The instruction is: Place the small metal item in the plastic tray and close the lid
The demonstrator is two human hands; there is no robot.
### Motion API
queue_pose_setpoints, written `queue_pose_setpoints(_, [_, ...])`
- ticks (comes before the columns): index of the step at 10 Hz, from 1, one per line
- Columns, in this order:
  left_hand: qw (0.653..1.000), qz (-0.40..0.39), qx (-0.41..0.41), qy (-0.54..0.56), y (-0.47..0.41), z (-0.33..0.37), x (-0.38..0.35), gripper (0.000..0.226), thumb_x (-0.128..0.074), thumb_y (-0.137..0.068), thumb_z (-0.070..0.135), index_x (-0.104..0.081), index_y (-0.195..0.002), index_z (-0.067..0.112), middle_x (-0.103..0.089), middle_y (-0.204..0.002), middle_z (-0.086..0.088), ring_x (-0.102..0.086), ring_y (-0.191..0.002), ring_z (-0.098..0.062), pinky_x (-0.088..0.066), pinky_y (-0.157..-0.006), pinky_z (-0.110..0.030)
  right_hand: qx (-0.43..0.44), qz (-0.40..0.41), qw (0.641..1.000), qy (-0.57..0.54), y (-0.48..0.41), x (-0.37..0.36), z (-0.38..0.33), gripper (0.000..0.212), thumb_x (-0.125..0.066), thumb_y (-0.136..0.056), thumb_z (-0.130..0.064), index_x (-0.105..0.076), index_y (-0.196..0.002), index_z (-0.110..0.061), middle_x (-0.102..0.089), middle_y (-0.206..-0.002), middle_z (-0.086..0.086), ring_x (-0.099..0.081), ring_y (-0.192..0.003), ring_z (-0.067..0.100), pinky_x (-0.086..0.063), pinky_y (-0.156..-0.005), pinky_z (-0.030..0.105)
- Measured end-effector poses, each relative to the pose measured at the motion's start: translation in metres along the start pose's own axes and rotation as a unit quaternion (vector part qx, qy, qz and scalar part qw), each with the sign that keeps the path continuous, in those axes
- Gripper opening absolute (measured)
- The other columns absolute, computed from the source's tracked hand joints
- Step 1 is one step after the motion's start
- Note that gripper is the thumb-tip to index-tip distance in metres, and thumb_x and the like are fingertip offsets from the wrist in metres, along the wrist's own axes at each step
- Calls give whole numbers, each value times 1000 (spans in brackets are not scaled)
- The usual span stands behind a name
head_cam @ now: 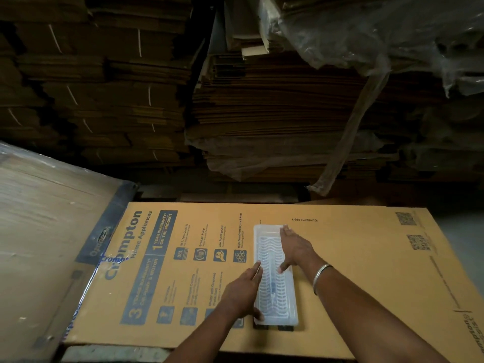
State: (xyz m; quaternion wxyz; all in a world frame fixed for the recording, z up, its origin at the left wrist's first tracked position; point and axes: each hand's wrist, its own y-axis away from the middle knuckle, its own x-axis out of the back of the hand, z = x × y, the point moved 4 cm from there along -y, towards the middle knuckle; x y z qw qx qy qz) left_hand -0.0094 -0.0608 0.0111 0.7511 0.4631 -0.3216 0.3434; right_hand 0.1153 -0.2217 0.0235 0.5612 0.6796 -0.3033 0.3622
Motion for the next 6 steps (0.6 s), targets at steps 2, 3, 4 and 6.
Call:
queue_pose_setpoints(2, [1000,5,-1,-14,-5,-2,-4,134,-92,-72,37,2,-166,17,13,-175,7,-5,-162,-18,-37,-122,-45,17,10,1000,-1,-6,2,4,145,-95,-61,-48,1,-161,-7,1,-172,7,-6,-159,23,-18,-128,41])
queue_pose_setpoints(3, [1000,9,-2,-22,-7,-1,-4,134,-91,-72,37,2,-166,15,12,-175,5,-6,-162,-19,-35,-123,-44,19,14,1000,-5,-6,3,3,143,-95,-62,-47,0,-161,-7,1,-172,7,-7,-158,24,-18,-128,40])
queue_pose_setpoints(4, [999,8,-4,-36,-11,-4,-7,135,-92,-72,39,1,-166,14,10,-176,3,-7,-162,-22,-32,-126,-43,23,17,999,-19,-7,0,5,143,-94,-62,-46,2,-161,-7,3,-172,6,-6,-159,23,-19,-127,40])
queue_pose_setpoints(6, [998,60,4,-30,-11,3,19,91,-62,-95,54,-18,-164,16,-13,-175,-2,-23,-158,-26,-28,-127,-43,29,32,999,-28,-4,-1,6,119,-70,-84,-63,2,-162,-9,5,-172,7,-2,-159,24,-12,-129,41])
